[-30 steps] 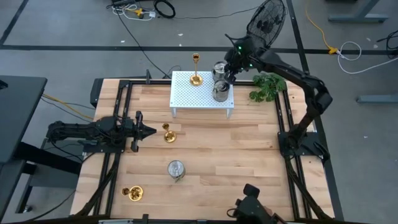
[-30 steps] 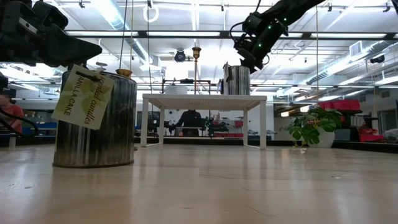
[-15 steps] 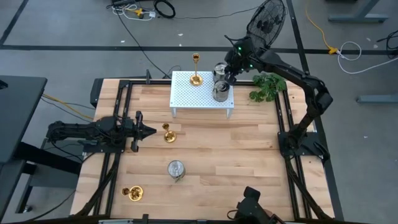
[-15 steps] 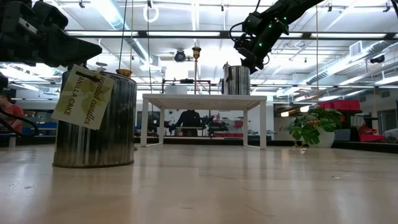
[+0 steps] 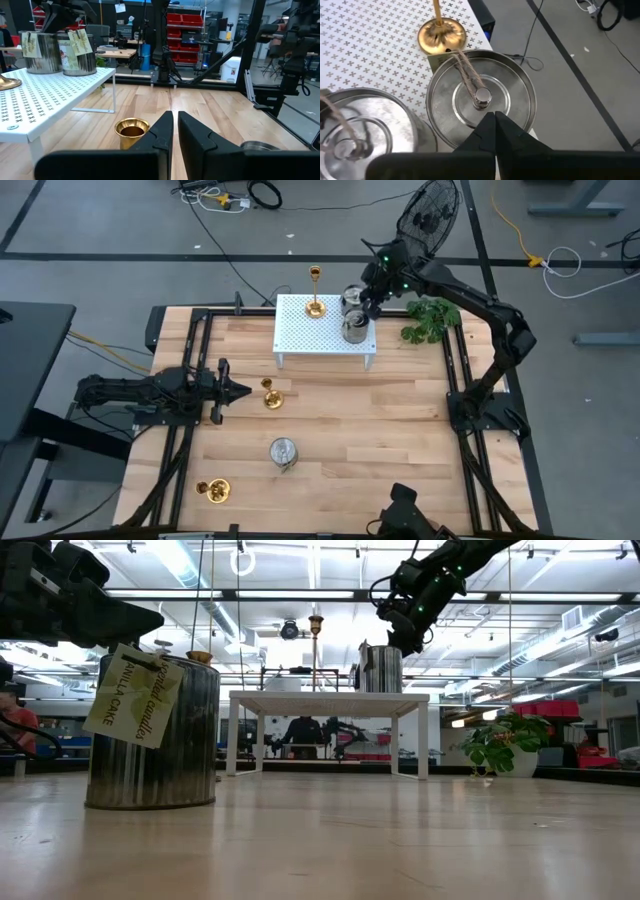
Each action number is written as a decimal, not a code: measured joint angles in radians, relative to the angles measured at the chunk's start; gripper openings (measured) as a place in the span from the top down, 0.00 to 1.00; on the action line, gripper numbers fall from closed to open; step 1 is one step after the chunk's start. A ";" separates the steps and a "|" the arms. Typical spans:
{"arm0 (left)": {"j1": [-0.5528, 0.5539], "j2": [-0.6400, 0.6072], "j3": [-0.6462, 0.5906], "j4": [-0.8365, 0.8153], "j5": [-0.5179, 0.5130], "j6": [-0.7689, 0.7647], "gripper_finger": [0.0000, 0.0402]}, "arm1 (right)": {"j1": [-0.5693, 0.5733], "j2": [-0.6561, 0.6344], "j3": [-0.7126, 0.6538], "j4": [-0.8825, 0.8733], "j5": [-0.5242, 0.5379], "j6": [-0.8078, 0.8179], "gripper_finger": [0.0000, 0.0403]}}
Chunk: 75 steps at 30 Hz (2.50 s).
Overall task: Pick & Place candle stick holders
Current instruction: Adjust the scented candle can on the shelf, then adjust the candle holder on the shelf
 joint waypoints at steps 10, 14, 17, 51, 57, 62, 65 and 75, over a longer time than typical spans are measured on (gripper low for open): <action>0.000 0.000 0.000 0.000 0.000 0.000 0.92 | 0.000 -0.008 0.000 -0.030 -0.002 0.000 1.00; 0.000 0.000 0.000 0.000 0.000 0.000 0.92 | 0.000 -0.015 -0.002 -0.033 0.001 -0.003 1.00; 0.000 0.000 0.000 0.000 0.000 0.000 0.92 | 0.000 -0.016 -0.002 -0.032 0.002 0.000 1.00; 0.000 0.000 0.000 0.000 0.000 0.000 0.92 | 0.035 -0.118 -0.003 0.093 -0.104 0.068 1.00; 0.000 0.000 0.000 0.000 0.000 0.000 0.92 | 0.087 -0.125 -0.002 0.123 -0.091 0.081 1.00; 0.000 0.000 0.000 0.000 0.000 0.000 0.92 | 0.149 -0.127 -0.002 0.154 -0.059 0.089 1.00; 0.000 0.000 0.000 0.000 0.000 0.000 0.92 | 0.184 -0.127 -0.002 0.186 -0.059 0.120 1.00; 0.000 0.000 0.000 0.000 0.000 0.000 0.92 | 0.291 -0.127 -0.002 0.243 -0.059 0.158 1.00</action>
